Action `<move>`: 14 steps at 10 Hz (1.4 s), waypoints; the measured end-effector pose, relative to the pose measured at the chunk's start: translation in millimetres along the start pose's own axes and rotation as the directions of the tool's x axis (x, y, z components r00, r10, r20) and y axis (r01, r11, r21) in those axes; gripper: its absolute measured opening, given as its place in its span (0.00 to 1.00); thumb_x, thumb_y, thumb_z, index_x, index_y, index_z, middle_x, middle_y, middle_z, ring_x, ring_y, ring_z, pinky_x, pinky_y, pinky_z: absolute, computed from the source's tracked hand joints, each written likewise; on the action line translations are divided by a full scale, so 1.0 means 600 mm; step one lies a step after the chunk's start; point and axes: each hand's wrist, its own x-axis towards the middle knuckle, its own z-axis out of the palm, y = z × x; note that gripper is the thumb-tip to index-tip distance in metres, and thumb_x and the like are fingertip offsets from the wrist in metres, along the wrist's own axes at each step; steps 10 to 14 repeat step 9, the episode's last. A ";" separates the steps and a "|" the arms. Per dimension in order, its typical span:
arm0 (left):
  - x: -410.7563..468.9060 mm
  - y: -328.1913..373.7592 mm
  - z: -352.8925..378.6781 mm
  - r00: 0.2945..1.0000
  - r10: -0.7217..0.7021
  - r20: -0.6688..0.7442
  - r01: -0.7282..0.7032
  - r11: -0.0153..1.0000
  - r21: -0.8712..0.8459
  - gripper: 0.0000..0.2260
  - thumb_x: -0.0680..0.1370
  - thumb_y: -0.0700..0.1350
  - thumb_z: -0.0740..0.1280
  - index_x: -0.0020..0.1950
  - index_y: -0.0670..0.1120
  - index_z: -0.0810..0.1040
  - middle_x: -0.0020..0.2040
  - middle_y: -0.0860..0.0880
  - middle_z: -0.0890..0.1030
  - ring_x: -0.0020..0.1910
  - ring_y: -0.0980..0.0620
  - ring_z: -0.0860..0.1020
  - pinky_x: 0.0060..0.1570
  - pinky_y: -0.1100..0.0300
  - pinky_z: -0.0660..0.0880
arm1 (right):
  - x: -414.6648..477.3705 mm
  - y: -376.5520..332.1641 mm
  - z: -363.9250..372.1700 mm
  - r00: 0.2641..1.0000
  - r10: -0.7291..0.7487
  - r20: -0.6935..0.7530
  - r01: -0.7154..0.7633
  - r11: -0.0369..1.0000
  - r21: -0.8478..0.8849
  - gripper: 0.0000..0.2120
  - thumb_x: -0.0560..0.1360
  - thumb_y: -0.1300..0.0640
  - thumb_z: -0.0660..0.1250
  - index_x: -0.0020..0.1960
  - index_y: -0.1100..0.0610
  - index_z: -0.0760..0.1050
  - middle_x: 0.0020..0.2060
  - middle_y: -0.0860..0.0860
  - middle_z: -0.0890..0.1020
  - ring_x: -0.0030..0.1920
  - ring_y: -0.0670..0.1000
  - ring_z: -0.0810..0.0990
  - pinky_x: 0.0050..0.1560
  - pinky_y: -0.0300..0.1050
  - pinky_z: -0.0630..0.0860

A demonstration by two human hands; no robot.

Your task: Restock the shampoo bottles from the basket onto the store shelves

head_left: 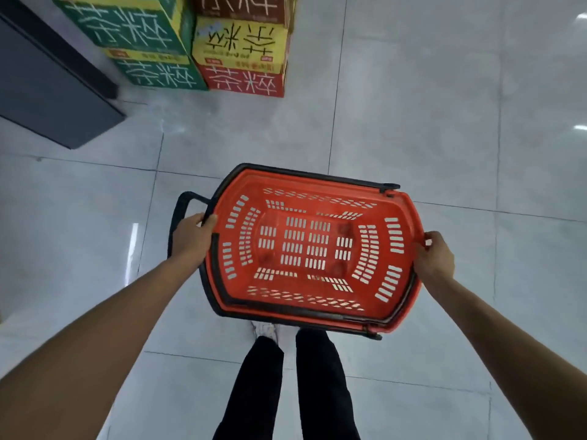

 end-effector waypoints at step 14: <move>0.163 -0.050 0.189 0.971 -0.041 0.236 0.001 0.986 0.169 0.22 0.78 0.47 0.73 0.72 0.51 0.76 0.56 0.50 0.82 0.53 0.49 0.81 0.55 0.55 0.76 | 0.185 0.041 0.226 0.974 0.036 0.223 -0.002 0.988 -0.153 0.28 0.74 0.46 0.73 0.71 0.52 0.68 0.59 0.56 0.80 0.48 0.58 0.84 0.49 0.58 0.83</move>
